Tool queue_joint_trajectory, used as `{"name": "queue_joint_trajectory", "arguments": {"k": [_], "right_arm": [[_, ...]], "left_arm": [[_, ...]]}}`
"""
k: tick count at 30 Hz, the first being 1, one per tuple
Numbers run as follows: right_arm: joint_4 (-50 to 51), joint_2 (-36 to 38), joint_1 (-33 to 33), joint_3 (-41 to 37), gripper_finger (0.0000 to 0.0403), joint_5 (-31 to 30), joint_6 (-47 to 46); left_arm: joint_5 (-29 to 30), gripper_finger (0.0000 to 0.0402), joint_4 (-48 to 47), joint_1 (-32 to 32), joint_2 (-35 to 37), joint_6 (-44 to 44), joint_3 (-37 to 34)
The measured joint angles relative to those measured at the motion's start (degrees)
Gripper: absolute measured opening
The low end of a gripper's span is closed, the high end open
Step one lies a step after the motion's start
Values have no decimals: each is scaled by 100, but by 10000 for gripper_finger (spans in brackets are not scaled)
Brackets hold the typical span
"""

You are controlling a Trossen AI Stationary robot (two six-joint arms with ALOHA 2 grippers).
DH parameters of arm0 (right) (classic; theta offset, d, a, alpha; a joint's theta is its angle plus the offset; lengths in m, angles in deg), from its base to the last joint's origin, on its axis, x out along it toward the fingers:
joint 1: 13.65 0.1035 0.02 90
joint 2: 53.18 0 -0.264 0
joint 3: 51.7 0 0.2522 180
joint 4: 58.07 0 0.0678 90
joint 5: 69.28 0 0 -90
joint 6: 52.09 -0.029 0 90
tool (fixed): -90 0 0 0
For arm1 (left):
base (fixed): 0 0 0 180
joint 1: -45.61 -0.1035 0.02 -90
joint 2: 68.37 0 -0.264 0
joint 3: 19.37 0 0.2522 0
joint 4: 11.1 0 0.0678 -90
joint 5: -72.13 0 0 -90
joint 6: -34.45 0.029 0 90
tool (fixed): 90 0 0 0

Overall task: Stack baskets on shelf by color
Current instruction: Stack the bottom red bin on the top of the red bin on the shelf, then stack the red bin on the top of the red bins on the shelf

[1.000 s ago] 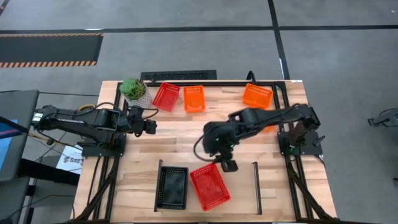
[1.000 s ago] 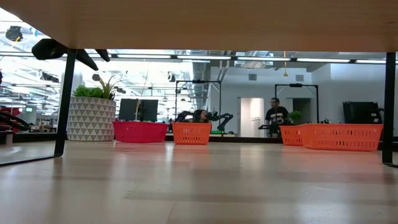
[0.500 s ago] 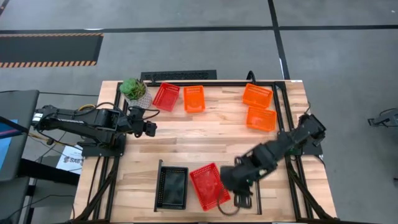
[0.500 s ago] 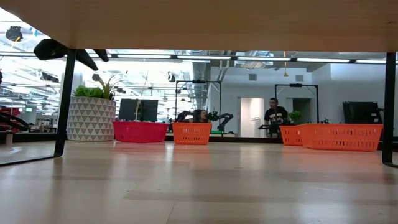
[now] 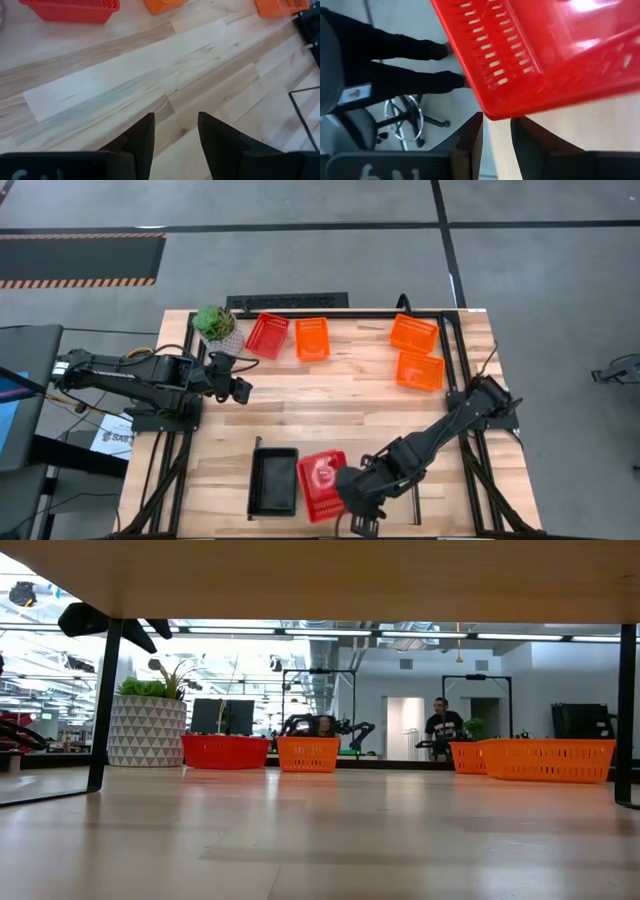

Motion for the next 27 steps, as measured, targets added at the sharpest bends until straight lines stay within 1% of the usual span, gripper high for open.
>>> {"name": "queue_joint_trajectory", "arguments": {"k": [2,8,15,18,21,24,27], "right_arm": [[-188,-48,-67,0,121,103,1],[-180,53,-135,7,121,152,-189],[-172,245,-11,487,120,150,-267],[-32,245,-80,915,120,-162,172],[141,267,-332,1307,120,-752,911],[371,260,-775,1564,120,-1305,1558],[507,260,-1350,1795,122,-1573,1960]], "left_arm": [[-13,138,-2,0,0,4,0],[-62,138,-2,0,2,7,0],[-55,138,0,0,2,6,0],[-54,138,1,0,1,-28,-1],[-58,138,14,0,0,-34,-2],[-97,138,15,-2,11,-131,-2],[-55,138,16,-3,115,-184,-2]]}}
